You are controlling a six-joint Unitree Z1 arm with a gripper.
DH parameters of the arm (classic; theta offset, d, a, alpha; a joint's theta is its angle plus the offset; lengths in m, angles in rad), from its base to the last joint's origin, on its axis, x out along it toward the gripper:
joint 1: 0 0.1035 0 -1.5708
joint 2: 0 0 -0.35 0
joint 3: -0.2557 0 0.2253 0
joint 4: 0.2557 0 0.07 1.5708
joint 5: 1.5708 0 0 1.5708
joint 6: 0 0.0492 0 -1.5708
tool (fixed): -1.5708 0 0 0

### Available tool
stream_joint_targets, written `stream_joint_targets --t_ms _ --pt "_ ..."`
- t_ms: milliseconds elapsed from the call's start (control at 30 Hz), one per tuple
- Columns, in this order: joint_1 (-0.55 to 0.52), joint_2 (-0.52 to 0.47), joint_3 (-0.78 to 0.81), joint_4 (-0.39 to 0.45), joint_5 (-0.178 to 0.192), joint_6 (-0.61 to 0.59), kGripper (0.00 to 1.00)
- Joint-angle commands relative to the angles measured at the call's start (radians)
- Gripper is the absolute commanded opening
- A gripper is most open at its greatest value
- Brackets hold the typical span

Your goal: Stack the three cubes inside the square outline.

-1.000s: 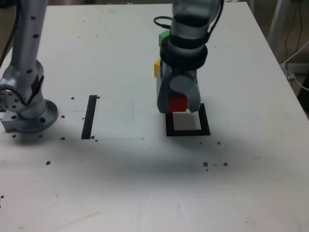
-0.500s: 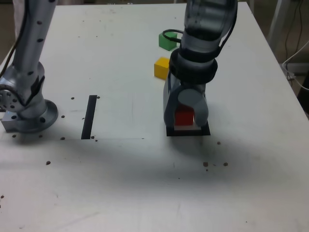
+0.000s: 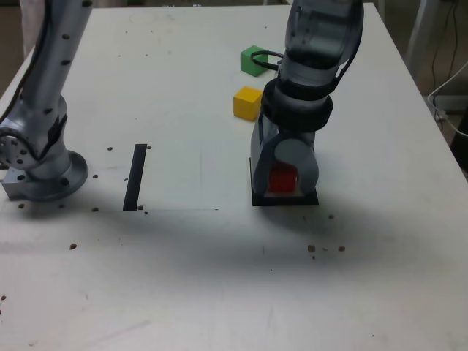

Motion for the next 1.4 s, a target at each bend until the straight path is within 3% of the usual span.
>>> stream_joint_targets --t_ms 0,333,433,533,633,1033,1367 --pt "0.009 0.004 -0.004 -0.002 0.005 0.006 0.3" --pt "0.029 0.01 -0.006 -0.007 0.012 0.02 0.33" --pt "0.032 0.013 -0.005 -0.009 0.008 0.028 0.49" --pt "0.034 0.015 -0.002 -0.015 0.004 0.037 0.78" --pt "0.035 0.016 0.001 -0.019 0.002 0.041 0.91" --pt "0.046 -0.003 0.016 -0.012 0.008 0.045 0.95" --pt "0.133 -0.118 0.079 0.041 0.084 0.046 0.97"
